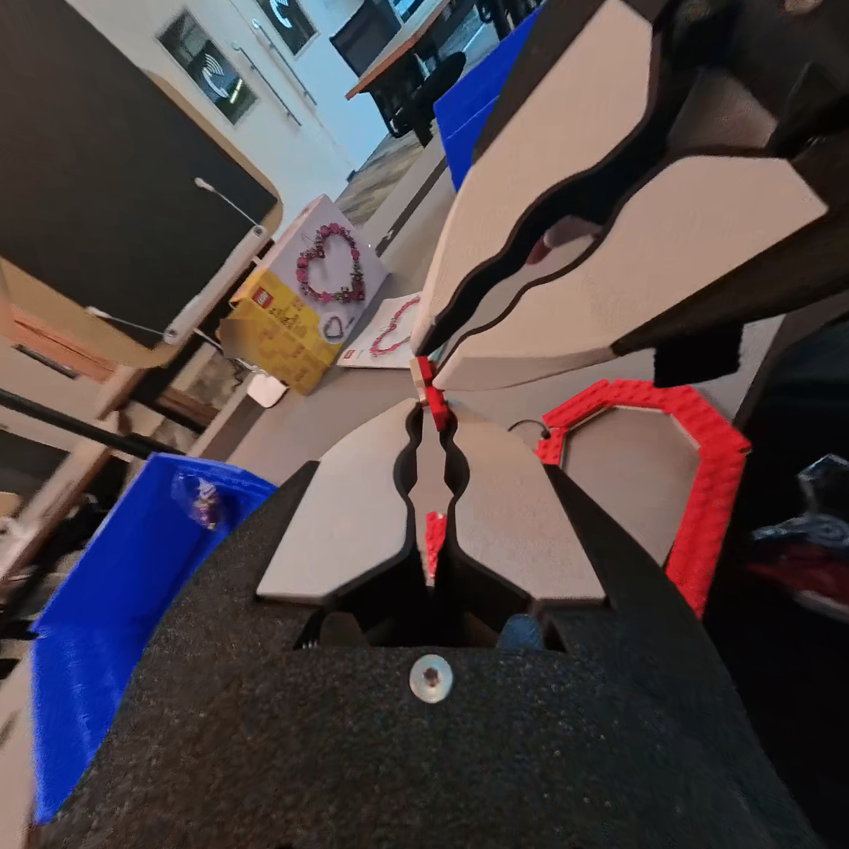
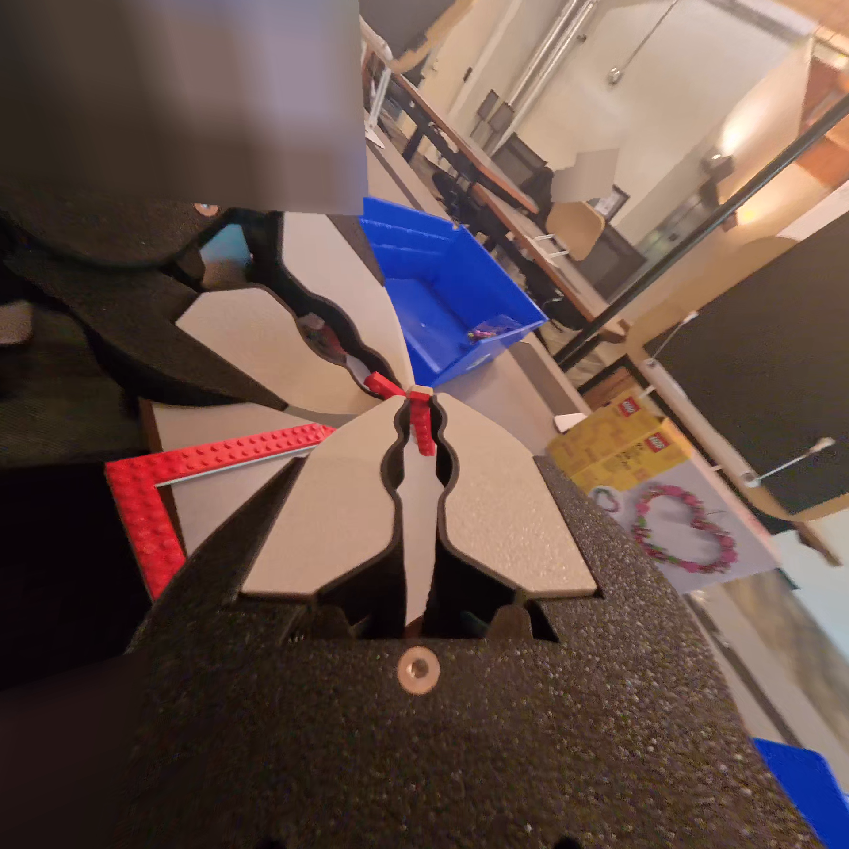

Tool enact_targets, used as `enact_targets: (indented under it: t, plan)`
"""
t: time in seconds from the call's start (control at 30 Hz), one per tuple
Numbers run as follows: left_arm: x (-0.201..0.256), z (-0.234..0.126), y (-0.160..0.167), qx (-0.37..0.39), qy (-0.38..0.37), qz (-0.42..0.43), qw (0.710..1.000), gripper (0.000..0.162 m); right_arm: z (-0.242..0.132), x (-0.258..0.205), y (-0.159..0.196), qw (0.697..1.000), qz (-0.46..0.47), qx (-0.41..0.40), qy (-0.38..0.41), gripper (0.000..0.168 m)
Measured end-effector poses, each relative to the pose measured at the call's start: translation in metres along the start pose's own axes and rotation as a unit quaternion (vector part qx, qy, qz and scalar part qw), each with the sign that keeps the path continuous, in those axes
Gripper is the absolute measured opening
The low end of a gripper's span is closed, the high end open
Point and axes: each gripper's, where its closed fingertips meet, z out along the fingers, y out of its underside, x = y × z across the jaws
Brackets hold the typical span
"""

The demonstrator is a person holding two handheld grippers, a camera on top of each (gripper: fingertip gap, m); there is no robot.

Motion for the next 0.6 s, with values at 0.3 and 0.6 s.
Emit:
enact_targets:
  t: [0.3, 0.6]
  plan:
    - [0.007, -0.006, -0.012, 0.048, 0.105, -0.176, 0.978, 0.006, -0.019, 0.000, -0.011, 0.971, -0.215, 0.038, 0.093, 0.005]
    - [-0.026, -0.012, -0.002, 0.074, 0.104, -0.287, 0.949, 0.006, -0.025, 0.002, -0.012, 0.979, -0.182, 0.076, 0.060, 0.000]
